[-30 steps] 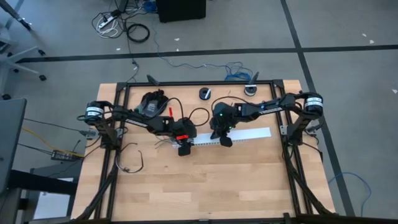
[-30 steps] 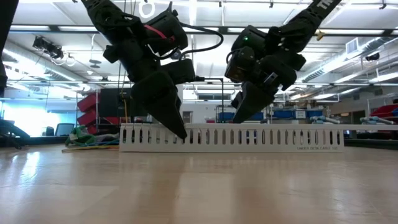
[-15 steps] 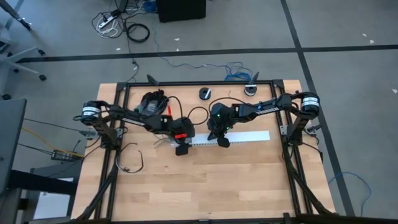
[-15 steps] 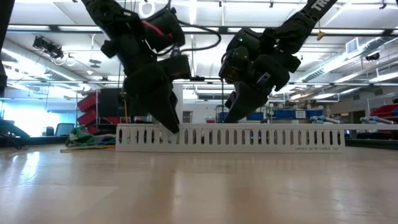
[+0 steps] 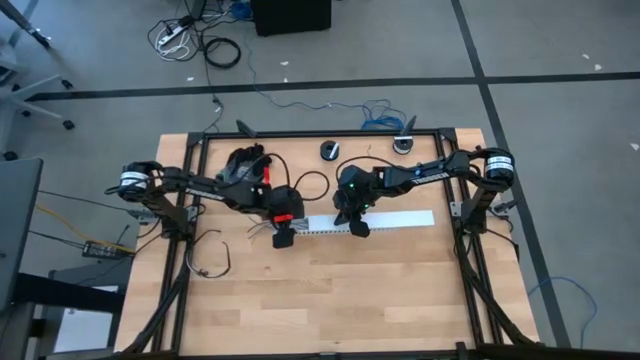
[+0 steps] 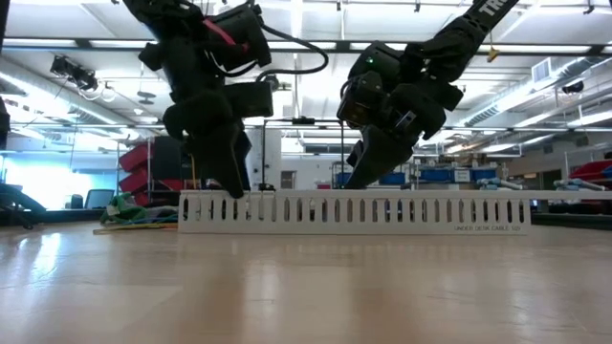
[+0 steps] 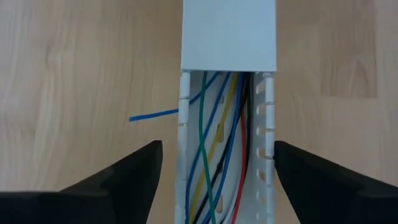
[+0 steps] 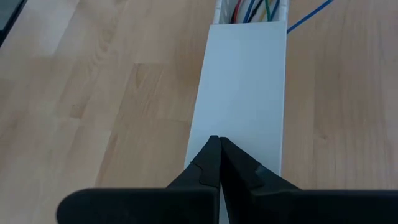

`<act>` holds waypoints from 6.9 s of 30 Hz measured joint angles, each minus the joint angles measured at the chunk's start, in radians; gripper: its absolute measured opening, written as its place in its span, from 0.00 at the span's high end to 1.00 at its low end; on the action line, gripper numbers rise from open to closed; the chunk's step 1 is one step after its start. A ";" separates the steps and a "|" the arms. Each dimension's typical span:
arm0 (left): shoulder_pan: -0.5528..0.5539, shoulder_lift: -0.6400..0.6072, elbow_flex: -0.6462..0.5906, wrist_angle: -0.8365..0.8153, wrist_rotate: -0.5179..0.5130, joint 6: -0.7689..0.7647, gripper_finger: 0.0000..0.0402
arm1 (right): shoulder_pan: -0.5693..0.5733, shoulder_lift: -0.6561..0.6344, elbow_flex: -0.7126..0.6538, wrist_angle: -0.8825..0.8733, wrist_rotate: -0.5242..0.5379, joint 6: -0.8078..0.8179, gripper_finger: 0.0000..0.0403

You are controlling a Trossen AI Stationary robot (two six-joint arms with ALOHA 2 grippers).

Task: Ziptie cables
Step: Close the white cable duct

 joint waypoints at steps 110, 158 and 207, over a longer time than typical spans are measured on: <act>-0.019 0.114 0.010 0.176 -0.008 0.041 0.42 | 0.001 0.003 -0.003 0.048 -0.023 0.002 1.00; -0.020 0.115 0.011 0.209 -0.002 0.032 0.44 | 0.000 -0.164 -0.007 0.037 0.053 0.025 0.89; -0.025 0.114 0.007 0.205 -0.009 -0.116 0.44 | 0.029 -0.166 -0.061 -0.144 0.203 0.074 1.00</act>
